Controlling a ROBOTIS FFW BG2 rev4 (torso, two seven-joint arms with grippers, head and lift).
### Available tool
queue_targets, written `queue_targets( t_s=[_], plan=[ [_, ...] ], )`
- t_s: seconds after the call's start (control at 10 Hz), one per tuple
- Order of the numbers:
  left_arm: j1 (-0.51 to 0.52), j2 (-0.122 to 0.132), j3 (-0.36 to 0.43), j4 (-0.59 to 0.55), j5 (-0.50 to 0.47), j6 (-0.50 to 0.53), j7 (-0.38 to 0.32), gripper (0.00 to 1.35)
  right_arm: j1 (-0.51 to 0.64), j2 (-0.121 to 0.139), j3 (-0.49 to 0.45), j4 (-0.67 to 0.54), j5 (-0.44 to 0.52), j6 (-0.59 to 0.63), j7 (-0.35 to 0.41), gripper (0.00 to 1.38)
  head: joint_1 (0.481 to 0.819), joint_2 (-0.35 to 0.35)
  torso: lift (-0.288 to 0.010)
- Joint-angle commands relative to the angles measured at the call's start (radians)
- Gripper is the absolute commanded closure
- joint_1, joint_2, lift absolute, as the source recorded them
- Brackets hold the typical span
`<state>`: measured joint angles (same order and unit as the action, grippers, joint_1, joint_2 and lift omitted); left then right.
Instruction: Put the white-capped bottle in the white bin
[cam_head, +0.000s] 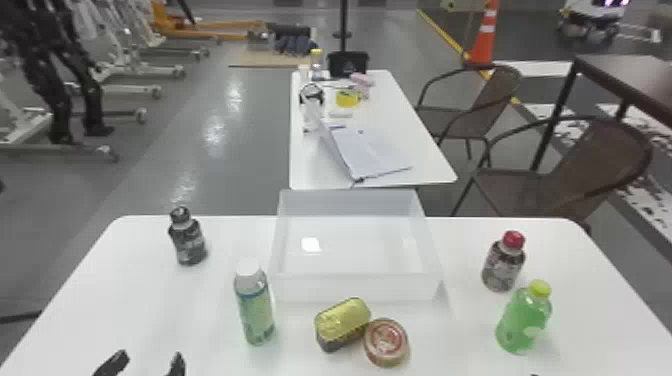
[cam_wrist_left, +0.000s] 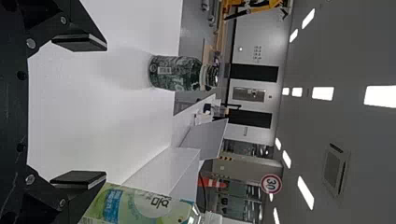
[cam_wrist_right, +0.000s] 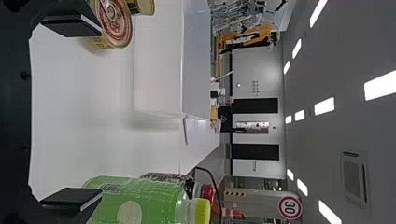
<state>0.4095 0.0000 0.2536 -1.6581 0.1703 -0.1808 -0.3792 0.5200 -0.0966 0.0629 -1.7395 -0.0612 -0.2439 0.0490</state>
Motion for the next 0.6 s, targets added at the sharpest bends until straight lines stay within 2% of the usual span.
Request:
queue_targets(
  t_s=[0.0, 0.5],
  plan=[
    [-0.009, -0.003, -0.014, 0.001, 0.003, 0.011, -0.01, 0.3, 0.0, 0.0, 0.0, 0.0, 0.0, 0.0, 0.0, 0.09, 0.549, 0.0, -0.1],
    [-0.097, -0.003, -0.06, 0.02, -0.04, 0.057, -0.124, 0.3, -0.058, 0.0, -0.002, 0.028, -0.005, -0.008, -0.005, 0.09, 0.549, 0.0, -0.1]
  ],
)
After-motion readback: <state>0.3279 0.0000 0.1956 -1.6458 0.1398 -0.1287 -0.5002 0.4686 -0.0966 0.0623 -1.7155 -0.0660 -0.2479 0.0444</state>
